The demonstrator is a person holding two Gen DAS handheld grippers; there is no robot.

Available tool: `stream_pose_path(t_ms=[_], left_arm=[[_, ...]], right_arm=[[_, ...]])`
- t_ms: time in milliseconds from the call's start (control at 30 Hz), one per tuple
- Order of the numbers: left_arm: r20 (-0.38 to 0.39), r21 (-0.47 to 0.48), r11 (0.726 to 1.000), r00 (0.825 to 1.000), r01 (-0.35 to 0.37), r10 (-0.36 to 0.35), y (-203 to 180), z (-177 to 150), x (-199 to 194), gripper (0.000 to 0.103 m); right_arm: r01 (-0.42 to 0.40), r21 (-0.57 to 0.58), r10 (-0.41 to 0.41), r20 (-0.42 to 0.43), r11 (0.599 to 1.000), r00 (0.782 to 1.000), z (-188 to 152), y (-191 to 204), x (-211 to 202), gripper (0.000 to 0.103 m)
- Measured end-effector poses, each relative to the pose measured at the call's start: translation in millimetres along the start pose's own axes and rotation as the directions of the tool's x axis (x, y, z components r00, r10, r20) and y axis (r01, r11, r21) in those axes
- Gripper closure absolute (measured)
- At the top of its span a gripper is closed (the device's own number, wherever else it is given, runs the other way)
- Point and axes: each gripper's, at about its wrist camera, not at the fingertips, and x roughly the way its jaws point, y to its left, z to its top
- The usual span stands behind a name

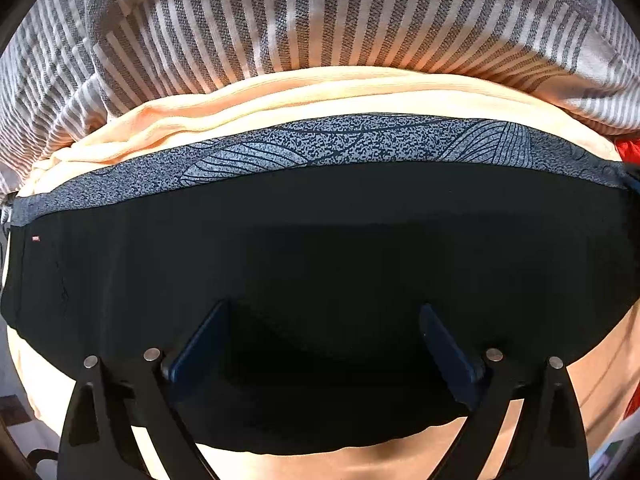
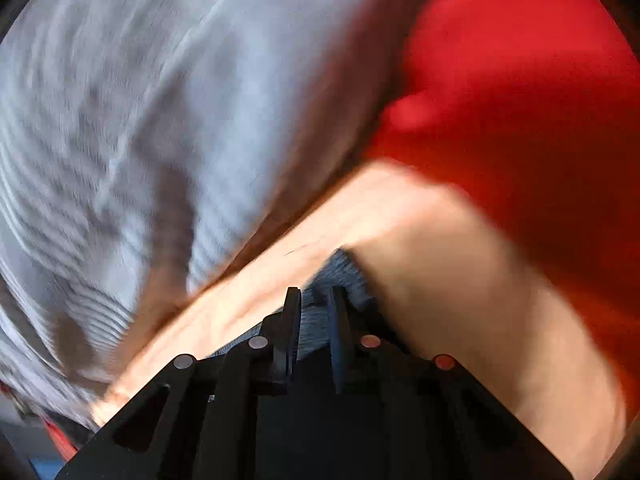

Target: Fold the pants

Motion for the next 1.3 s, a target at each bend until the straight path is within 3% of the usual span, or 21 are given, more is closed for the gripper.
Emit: stream_pose_path(t_ms=[33, 100, 200, 233, 300, 400, 433, 467, 533, 600, 733, 800, 867, 1000, 1133, 1167, 1200, 1267, 1300], left_arm=[[0.001, 0.002, 1.0, 1.0, -0.004, 0.004, -2, 1, 0, 0.006], [0.004, 0.005, 1.0, 1.0, -0.011, 0.011, -3, 5, 2, 0.006], [0.005, 0.012, 1.0, 1.0, -0.02, 0.02, -8, 14, 6, 0.001], [0.004, 0.014, 1.0, 1.0, -0.024, 0.024, -11, 14, 4, 0.0], [-0.003, 0.011, 1.0, 1.0, -0.017, 0.017, -12, 19, 3, 0.0], [0.008, 0.03, 0.999, 0.999, -0.032, 0.032, -14, 20, 4, 0.0], [0.008, 0.035, 0.999, 0.999, -0.04, 0.04, -14, 22, 4, 0.0], [0.003, 0.04, 0.998, 0.999, -0.052, 0.052, -16, 23, 2, 0.0], [-0.005, 0.048, 0.996, 0.998, -0.069, 0.069, -22, 29, -6, 0.0], [0.025, 0.05, 0.998, 0.999, -0.039, 0.038, -29, 34, -19, 0.0], [0.074, 0.13, 0.991, 0.997, -0.011, 0.002, -59, 40, -31, 0.002], [0.043, 0.165, 0.986, 0.999, -0.006, -0.001, -74, 40, -21, 0.026], [0.004, 0.163, 0.986, 1.0, 0.014, -0.015, -82, 38, -7, 0.037], [0.038, 0.161, 0.987, 0.999, 0.003, -0.009, -84, 37, -7, 0.038], [0.03, 0.175, 0.984, 0.999, 0.018, -0.023, -83, 37, -10, 0.037], [0.027, 0.176, 0.984, 0.999, 0.015, -0.02, -84, 38, -11, 0.038], [0.02, 0.175, 0.984, 1.0, 0.018, -0.021, -85, 39, -13, 0.045], [0.001, 0.173, 0.984, 0.999, 0.042, -0.043, -86, 43, -19, 0.059], [0.006, 0.179, 0.983, 0.999, 0.046, -0.048, -88, 45, -23, 0.06]], right_arm=[[-0.022, -0.012, 0.022, 0.002, 1.0, 1.0, -8, 1, -13, 0.083], [-0.068, -0.076, 0.067, -0.022, 0.995, 0.998, -31, 5, -30, 0.083], [-0.005, -0.122, -0.007, -0.091, 0.993, 0.996, -61, -9, -31, 0.083], [0.026, -0.082, -0.033, -0.085, 0.996, 0.996, -63, -25, -32, 0.083], [-0.054, 0.093, 0.059, -0.054, 0.994, 0.997, -62, -58, -45, 0.088], [-0.221, 0.224, 0.231, -0.02, 0.949, 0.973, -72, -79, -62, 0.068], [-0.28, 0.247, 0.297, -0.035, 0.928, 0.954, -81, -84, -67, 0.048], [-0.306, 0.258, 0.328, -0.05, 0.917, 0.943, -89, -83, -66, 0.04], [-0.352, 0.265, 0.389, -0.099, 0.898, 0.916, -106, -74, -55, 0.04], [-0.346, 0.276, 0.389, -0.116, 0.897, 0.914, -117, -75, -44, 0.04], [-0.394, 0.334, 0.433, -0.051, 0.857, 0.9, -129, -85, -35, 0.042], [-0.416, 0.335, 0.448, -0.019, 0.845, 0.894, -126, -84, -35, 0.042], [-0.443, 0.342, 0.47, 0.005, 0.829, 0.883, -122, -85, -28, 0.042], [-0.499, 0.322, 0.518, 0.032, 0.804, 0.855, -98, -65, -10, 0.04], [-0.509, 0.315, 0.532, 0.014, 0.801, 0.847, -84, -53, 7, 0.04], [-0.503, 0.321, 0.53, 0.004, 0.802, 0.848, -82, -51, 9, 0.042], [-0.495, 0.328, 0.526, -0.007, 0.804, 0.85, -81, -50, 10, 0.046], [-0.48, 0.332, 0.52, -0.035, 0.812, 0.854, -80, -50, 9, 0.079], [-0.482, 0.324, 0.521, -0.04, 0.814, 0.852, -80, -52, 6, 0.078]])
